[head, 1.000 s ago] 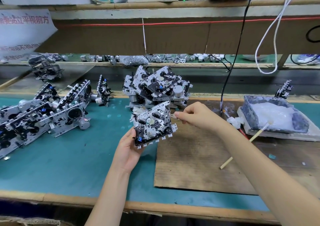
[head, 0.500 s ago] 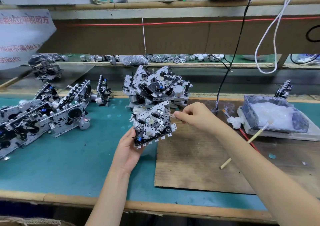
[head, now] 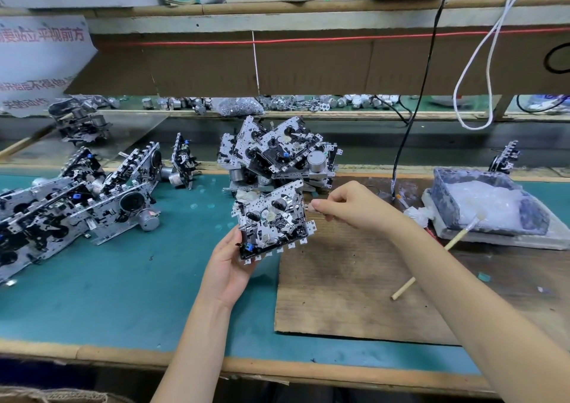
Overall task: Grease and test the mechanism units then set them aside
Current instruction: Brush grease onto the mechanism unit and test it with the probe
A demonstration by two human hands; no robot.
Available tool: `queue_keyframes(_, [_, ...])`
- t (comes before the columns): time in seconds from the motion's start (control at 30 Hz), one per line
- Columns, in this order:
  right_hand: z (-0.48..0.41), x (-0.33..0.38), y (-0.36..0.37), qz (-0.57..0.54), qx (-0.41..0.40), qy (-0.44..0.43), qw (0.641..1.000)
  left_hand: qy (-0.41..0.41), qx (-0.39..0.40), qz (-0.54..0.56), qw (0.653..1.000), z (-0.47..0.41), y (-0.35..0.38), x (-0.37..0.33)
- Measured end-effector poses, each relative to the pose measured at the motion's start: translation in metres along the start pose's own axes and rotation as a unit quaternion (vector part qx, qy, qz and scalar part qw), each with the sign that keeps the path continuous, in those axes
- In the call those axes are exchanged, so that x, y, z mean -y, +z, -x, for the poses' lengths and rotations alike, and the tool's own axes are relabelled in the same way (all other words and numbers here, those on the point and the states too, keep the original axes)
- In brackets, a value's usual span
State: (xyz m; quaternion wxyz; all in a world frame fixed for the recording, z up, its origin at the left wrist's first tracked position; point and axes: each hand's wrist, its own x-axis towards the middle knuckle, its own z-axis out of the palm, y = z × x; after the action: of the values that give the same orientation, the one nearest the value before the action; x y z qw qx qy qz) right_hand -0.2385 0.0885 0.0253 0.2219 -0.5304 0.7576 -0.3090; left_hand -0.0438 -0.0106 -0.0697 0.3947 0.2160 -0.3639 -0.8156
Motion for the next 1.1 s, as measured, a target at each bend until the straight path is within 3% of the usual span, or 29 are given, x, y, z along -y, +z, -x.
queue_keyframes(0.33, [0.000, -0.005, 0.017, -0.037, -0.063, 0.004, 0.997, 0.004, 0.004, 0.017, 1.000, 0.002, 0.002, -0.002])
queue_keyframes(0.53, [0.003, -0.005, 0.018, -0.029, -0.060, 0.008, 0.998, 0.001, -0.007, 0.018, 1.000, 0.002, 0.001, -0.001])
queue_keyframes(0.67, [0.010, 0.012, 0.011, -0.029, -0.117, -0.067, 0.990, 0.007, 0.010, 0.001, 1.000, 0.003, 0.004, -0.001])
queue_keyframes(0.73, [0.014, 0.028, 0.009, 0.105, -0.073, -0.136, 0.982, 0.008, 0.027, -0.014, 0.999, 0.003, 0.004, -0.001])
queue_keyframes(0.8, [0.013, 0.038, 0.018, 0.301, -0.042, -0.191, 0.933, 0.004, 0.031, -0.018, 0.999, 0.002, 0.004, -0.001])
queue_keyframes(0.87, [0.009, 0.046, 0.030, 0.411, -0.019, -0.210, 0.887, 0.001, 0.025, -0.013, 1.000, 0.002, 0.004, 0.000])
queue_keyframes(0.97, [0.004, 0.051, 0.045, 0.466, 0.002, -0.206, 0.860, 0.003, 0.022, -0.014, 1.000, 0.003, 0.005, 0.001])
queue_keyframes(1.1, [0.003, 0.052, 0.047, 0.444, 0.011, -0.192, 0.875, 0.002, 0.039, -0.017, 0.999, 0.003, 0.006, 0.000])
